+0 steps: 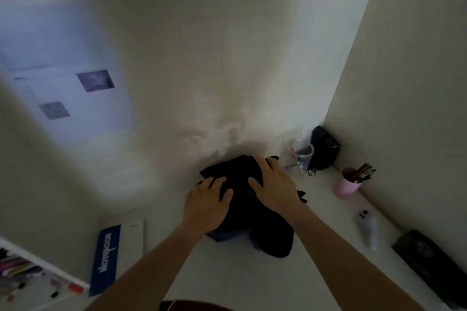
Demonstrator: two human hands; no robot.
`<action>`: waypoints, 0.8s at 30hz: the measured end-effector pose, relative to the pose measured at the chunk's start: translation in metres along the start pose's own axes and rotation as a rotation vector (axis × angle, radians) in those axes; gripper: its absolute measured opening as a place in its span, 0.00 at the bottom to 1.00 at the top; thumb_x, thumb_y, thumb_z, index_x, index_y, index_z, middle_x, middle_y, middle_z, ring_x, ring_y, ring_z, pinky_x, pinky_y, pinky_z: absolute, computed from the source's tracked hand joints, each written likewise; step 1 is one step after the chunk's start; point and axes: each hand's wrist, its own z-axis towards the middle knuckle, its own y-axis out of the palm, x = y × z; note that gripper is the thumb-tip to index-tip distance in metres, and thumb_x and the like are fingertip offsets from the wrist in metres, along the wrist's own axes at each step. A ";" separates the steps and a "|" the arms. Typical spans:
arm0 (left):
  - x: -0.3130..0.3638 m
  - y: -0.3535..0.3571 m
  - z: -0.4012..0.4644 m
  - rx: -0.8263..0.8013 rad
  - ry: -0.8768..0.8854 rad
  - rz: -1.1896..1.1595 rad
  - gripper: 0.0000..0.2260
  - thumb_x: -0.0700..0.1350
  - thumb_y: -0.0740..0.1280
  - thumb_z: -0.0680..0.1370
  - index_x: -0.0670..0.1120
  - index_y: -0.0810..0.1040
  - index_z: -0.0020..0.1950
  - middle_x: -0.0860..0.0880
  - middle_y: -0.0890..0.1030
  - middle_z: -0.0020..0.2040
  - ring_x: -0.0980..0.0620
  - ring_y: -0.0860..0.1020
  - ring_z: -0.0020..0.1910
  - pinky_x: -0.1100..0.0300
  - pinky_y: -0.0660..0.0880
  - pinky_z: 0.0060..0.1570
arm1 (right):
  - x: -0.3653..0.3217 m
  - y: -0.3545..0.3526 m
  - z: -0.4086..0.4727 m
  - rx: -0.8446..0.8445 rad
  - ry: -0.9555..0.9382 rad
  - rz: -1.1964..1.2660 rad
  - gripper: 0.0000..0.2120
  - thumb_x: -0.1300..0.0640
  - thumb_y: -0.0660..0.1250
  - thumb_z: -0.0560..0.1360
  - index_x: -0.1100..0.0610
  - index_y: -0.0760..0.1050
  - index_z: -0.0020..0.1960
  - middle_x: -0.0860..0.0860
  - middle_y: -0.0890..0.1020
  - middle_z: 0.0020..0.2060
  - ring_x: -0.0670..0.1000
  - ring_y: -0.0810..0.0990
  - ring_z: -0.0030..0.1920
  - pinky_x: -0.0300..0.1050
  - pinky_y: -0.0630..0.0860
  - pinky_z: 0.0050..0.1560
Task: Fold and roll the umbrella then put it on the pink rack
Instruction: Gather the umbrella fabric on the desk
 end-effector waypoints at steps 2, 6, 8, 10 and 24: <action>-0.008 0.025 0.011 0.044 -0.002 -0.012 0.30 0.66 0.47 0.79 0.57 0.66 0.77 0.47 0.70 0.76 0.43 0.72 0.71 0.47 0.70 0.69 | 0.006 0.020 0.016 0.025 -0.041 -0.044 0.31 0.42 0.60 0.80 0.46 0.54 0.80 0.56 0.60 0.78 0.64 0.69 0.70 0.59 0.77 0.59; -0.023 0.079 0.029 0.153 0.038 -0.024 0.28 0.65 0.50 0.80 0.58 0.64 0.78 0.46 0.68 0.78 0.44 0.70 0.73 0.48 0.69 0.71 | 0.019 0.058 0.035 0.045 -0.116 -0.155 0.30 0.43 0.61 0.80 0.46 0.56 0.79 0.55 0.58 0.79 0.64 0.69 0.70 0.58 0.77 0.59; -0.032 0.100 0.032 0.198 0.064 -0.061 0.28 0.65 0.51 0.80 0.58 0.64 0.79 0.46 0.67 0.78 0.43 0.69 0.73 0.47 0.68 0.70 | 0.026 0.070 0.029 0.137 -0.160 -0.154 0.26 0.47 0.65 0.78 0.50 0.63 0.74 0.55 0.66 0.72 0.62 0.75 0.62 0.57 0.80 0.52; -0.038 0.116 0.029 0.241 0.097 -0.094 0.29 0.65 0.51 0.79 0.57 0.64 0.79 0.45 0.68 0.77 0.41 0.70 0.72 0.46 0.70 0.69 | 0.030 0.077 0.012 0.297 -0.190 -0.131 0.20 0.51 0.69 0.76 0.53 0.69 0.65 0.55 0.72 0.60 0.59 0.79 0.52 0.55 0.80 0.44; -0.047 0.167 -0.137 0.317 0.304 -0.149 0.18 0.58 0.58 0.83 0.51 0.71 0.68 0.47 0.76 0.61 0.45 0.78 0.58 0.51 0.76 0.53 | 0.065 0.140 -0.214 0.293 0.056 -0.140 0.16 0.55 0.70 0.75 0.54 0.73 0.62 0.55 0.77 0.56 0.59 0.79 0.54 0.50 0.74 0.51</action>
